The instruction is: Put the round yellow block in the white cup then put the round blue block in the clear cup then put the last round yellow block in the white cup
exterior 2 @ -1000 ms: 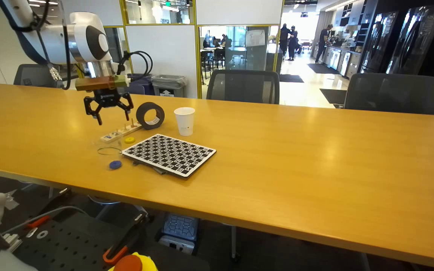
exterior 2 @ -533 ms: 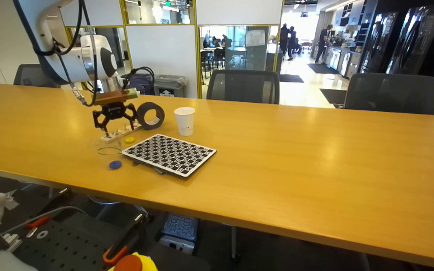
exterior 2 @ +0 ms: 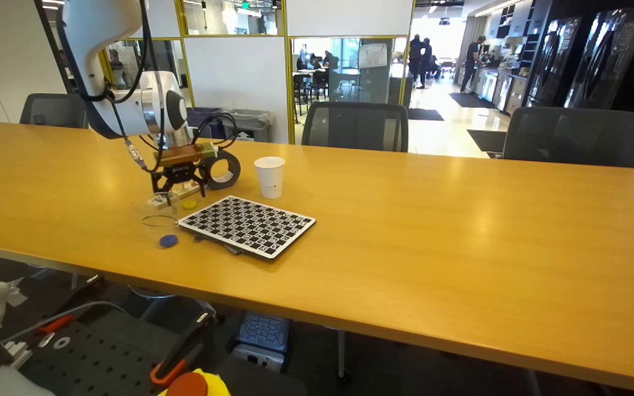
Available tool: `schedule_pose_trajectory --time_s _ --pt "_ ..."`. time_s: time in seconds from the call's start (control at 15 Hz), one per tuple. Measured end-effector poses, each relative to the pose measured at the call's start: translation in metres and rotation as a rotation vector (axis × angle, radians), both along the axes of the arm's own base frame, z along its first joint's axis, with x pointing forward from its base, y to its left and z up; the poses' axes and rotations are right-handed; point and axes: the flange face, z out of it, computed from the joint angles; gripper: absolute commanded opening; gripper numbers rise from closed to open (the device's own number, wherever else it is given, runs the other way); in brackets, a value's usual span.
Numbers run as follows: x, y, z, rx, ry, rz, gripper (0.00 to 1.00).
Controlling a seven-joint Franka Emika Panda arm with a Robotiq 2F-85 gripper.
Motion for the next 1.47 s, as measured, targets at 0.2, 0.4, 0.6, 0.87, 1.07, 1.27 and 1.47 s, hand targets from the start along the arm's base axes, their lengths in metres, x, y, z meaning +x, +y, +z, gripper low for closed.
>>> schedule_pose_trajectory --time_s 0.2,0.4,0.6,0.87,1.07,1.27,1.47 --pt "0.0067 -0.0041 -0.0078 0.005 0.002 -0.005 1.0" --pt "0.0093 -0.0082 -0.0107 0.007 0.002 -0.013 1.0" --pt "0.0102 -0.0106 -0.0111 0.008 0.003 -0.018 1.0" --pt "0.0099 -0.0095 -0.0109 0.01 0.004 -0.018 0.74" --pt "0.01 -0.0094 -0.0108 0.011 0.003 -0.018 0.51" --pt "0.0113 -0.0085 -0.0068 0.015 -0.005 -0.019 0.29" --pt "0.012 -0.0077 -0.0038 0.018 -0.009 -0.021 0.22"
